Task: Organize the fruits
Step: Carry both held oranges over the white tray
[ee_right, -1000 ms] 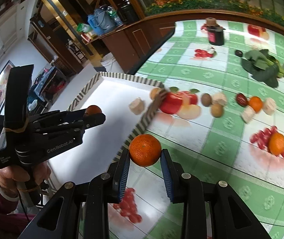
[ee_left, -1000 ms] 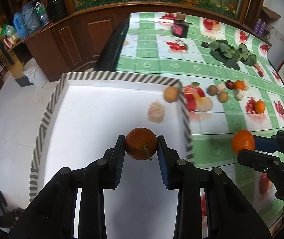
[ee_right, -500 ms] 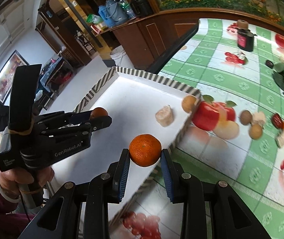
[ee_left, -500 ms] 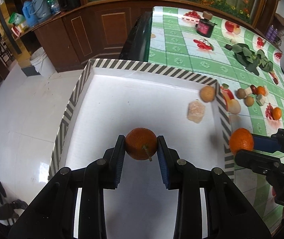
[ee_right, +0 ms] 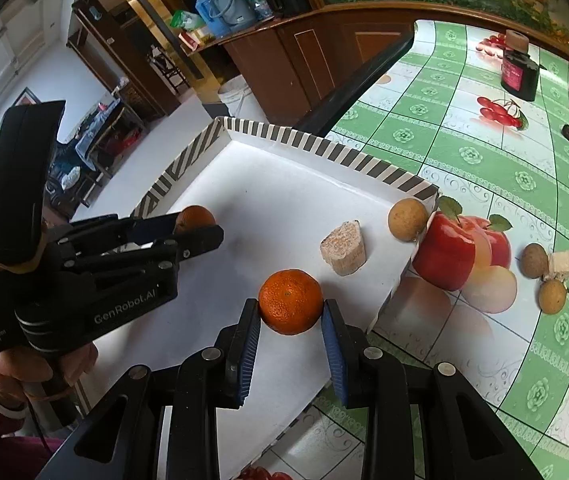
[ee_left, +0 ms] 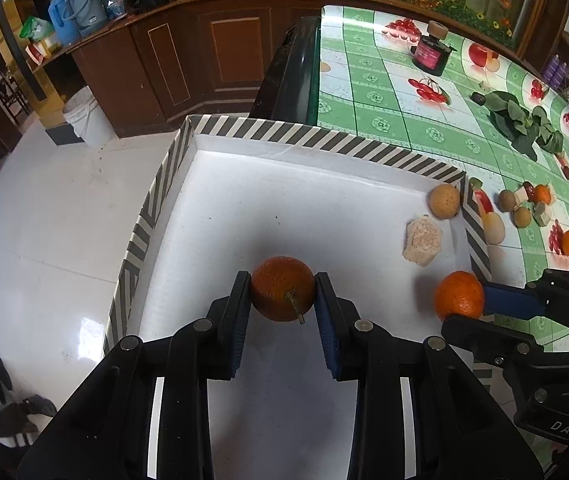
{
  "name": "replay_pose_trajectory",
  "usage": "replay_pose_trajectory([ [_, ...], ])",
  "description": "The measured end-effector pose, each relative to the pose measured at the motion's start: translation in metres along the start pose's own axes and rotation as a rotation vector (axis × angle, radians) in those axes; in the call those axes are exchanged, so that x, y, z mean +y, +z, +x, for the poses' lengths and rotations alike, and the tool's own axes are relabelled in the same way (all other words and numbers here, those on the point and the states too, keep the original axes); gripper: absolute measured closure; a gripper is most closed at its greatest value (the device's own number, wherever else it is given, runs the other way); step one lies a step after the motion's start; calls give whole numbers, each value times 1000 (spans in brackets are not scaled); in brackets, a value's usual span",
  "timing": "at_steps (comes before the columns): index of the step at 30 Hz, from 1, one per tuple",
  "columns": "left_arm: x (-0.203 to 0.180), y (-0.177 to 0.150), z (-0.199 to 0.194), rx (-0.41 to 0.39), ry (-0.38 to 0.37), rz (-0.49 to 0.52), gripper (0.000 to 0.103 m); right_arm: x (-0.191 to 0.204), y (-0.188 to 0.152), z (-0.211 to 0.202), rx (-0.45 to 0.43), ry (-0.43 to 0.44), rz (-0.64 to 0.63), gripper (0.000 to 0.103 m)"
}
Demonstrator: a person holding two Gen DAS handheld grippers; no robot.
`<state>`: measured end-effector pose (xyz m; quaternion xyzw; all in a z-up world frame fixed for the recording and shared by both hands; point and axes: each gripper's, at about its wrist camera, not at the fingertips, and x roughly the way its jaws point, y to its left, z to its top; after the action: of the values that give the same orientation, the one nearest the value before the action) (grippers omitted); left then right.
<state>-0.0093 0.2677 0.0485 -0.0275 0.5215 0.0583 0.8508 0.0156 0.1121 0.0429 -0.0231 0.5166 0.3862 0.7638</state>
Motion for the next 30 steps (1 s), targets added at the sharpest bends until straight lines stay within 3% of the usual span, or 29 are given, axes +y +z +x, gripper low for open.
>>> replay_pose_trajectory([
  [30,-4,3,16,20,50,7,72,3,9,25,47,-74,-27,72],
])
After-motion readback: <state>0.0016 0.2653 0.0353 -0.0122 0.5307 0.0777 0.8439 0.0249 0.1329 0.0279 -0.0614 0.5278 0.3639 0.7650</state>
